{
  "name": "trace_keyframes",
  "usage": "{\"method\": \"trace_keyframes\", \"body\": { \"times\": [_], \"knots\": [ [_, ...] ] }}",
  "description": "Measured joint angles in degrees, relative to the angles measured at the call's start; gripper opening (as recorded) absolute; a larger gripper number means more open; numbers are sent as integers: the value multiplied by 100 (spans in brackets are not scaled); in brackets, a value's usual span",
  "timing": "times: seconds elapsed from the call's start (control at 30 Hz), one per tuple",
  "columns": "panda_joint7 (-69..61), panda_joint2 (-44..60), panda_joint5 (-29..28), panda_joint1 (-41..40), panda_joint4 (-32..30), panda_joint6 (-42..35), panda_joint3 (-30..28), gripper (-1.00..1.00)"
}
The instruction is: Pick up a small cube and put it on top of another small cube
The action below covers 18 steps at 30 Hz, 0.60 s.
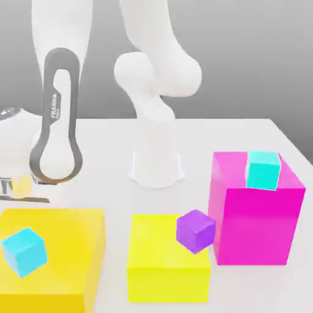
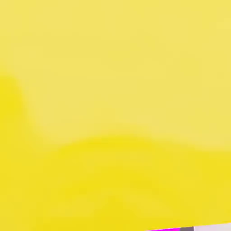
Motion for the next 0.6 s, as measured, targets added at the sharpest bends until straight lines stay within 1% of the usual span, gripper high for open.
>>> {"method": "trace_keyframes", "body": {
  "times": [0.03,0.1,0.2,0.3,0.5,0.6],
  "knots": [
    [-45,49,57,-65,13,41,77,-100],
    [152,-158,-198,163,-48,-107,-206,-100],
    [757,-719,-997,620,-208,-477,-835,-100],
    [1357,-1221,-1914,864,-299,-955,-1235,-100],
    [1916,-1458,-3540,1126,-48,-2322,-1541,-100],
    [2200,-1575,-4006,1326,276,-2949,-1514,-100]
  ]
}}
